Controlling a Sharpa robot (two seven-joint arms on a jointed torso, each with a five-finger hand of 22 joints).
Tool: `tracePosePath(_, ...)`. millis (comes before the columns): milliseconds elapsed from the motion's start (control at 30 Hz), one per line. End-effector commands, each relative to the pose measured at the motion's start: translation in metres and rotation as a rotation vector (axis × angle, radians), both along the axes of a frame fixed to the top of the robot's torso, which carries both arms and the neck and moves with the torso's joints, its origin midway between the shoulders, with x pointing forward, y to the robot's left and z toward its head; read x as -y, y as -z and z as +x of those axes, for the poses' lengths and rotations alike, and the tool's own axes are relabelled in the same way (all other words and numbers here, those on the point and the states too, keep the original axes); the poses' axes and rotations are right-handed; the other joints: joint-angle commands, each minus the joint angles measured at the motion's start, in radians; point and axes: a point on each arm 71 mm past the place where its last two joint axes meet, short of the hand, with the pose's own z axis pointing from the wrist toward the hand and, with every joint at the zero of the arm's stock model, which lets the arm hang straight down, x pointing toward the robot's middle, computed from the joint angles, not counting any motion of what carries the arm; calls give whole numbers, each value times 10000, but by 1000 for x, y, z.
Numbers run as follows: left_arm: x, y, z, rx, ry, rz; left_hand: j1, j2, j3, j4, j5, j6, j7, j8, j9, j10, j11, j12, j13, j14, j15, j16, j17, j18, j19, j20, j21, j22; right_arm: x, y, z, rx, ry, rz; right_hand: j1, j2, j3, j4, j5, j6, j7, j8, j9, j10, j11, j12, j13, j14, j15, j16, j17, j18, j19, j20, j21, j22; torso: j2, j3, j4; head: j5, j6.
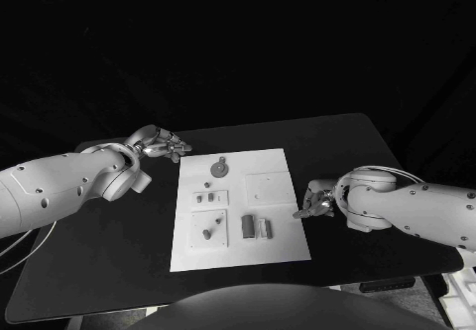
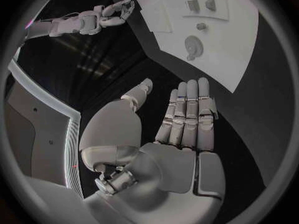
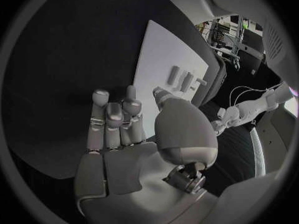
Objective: Assemble the parts on the task board
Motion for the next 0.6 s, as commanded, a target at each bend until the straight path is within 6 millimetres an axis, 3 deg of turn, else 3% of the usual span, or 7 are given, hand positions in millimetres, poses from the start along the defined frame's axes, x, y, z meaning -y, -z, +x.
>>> tracePosePath(33, 1, -1, 0, -4, 122, -48, 94, -12, -41, -8, 35, -5, 18, 23, -6, 66, -23, -49, 10, 99, -3, -64, 12, 154, -38, 6, -11, 3, -3, -1, -1, 145, -234, -137, 103, 28, -85, 2, 48, 39, -4, 54, 14, 20, -75, 55, -18, 23, -50, 40, -13, 129, 5, -37, 46, 150, 3, 12, 6, 15, 0)
tracePosePath(233, 1, -1, 0, -11, 112, -42, 97, -11, -44, -10, 34, -4, 18, 23, -6, 66, -23, -50, 11, 100, -3, -67, 15, 153, -37, 7, -11, 4, -17, -3, -4, -116, -54, 519, 119, 49, -144, 29, 57, 66, -10, 65, 22, 29, -81, 57, -23, 32, -52, 40, -16, 129, 14, -37, 49, 145, 3, 8, 5, 43, 0)
tracePosePath(600, 3, -1, 0, -26, 152, -52, 189, -52, -71, -103, 22, -4, 19, 25, -6, 70, -24, -57, 18, 105, -4, -86, 40, 154, -40, 6, -11, 6, -54, -2, -3, -1180, -136, 1429, 491, 318, -457, -44, 166, 91, -34, 53, 36, 70, -106, 62, -48, 55, -58, 41, -32, 129, -7, -56, 55, 141, 0, -7, 9, 92, 0)
